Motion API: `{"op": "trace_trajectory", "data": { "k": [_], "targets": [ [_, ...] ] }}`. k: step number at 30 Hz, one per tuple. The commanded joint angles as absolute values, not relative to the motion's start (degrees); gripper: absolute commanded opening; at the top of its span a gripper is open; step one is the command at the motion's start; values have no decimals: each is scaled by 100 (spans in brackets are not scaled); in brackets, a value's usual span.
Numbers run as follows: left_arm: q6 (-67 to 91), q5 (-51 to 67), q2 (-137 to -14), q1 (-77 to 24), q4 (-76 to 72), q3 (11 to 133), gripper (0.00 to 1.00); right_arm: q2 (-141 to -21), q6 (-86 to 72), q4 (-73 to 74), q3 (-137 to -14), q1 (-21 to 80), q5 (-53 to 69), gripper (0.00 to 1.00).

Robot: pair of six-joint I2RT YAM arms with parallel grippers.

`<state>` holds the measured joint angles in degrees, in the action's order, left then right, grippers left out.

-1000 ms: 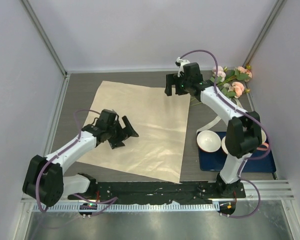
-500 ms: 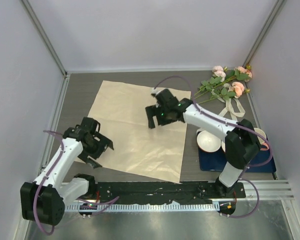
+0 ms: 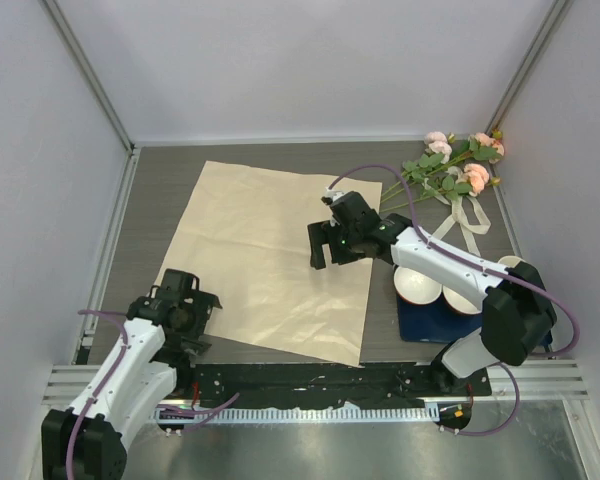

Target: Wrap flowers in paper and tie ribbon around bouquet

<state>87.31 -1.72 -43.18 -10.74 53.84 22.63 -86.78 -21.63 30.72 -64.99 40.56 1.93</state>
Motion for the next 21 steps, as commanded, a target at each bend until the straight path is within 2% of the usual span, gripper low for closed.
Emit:
{"op": "trace_trajectory", "data": {
  "k": [1, 5, 11, 13, 15, 16, 17, 21],
  "targets": [
    [9316, -817, -4833, -1046, 3896, 1978, 100, -8174, -2224, 2830, -6267, 4096, 79, 93],
    [9352, -1317, -5457, -871, 3394, 1978, 100, -7867, -2215, 2830, -6004, 4069, 18, 94],
    [8501, -1248, -6353, 842, 2752, 2732, 99, -7761, -2364, 2909, -5714, 3929, -325, 96],
    [8071, -1222, -7142, 1291, 2322, 3336, 100, -7848, -2644, 2900, -5669, 3850, -536, 96],
    [7440, -1265, -7810, 1519, 2493, 4074, 100, -7953, -2934, 2839, -5651, 3535, -450, 98],
    [7079, -1222, -8449, 1573, 2653, 4966, 100, -8093, -2970, 2813, -5660, 3324, -257, 98],
    [6840, -1230, -8646, 1573, 3289, 5410, 100, -8182, -2988, 2743, -5678, 2887, -81, 98],
    [6135, -1607, -8115, 1013, 3621, 5977, 100, -8551, -3120, 2112, -5748, 1674, 860, 98]
  ]
}}
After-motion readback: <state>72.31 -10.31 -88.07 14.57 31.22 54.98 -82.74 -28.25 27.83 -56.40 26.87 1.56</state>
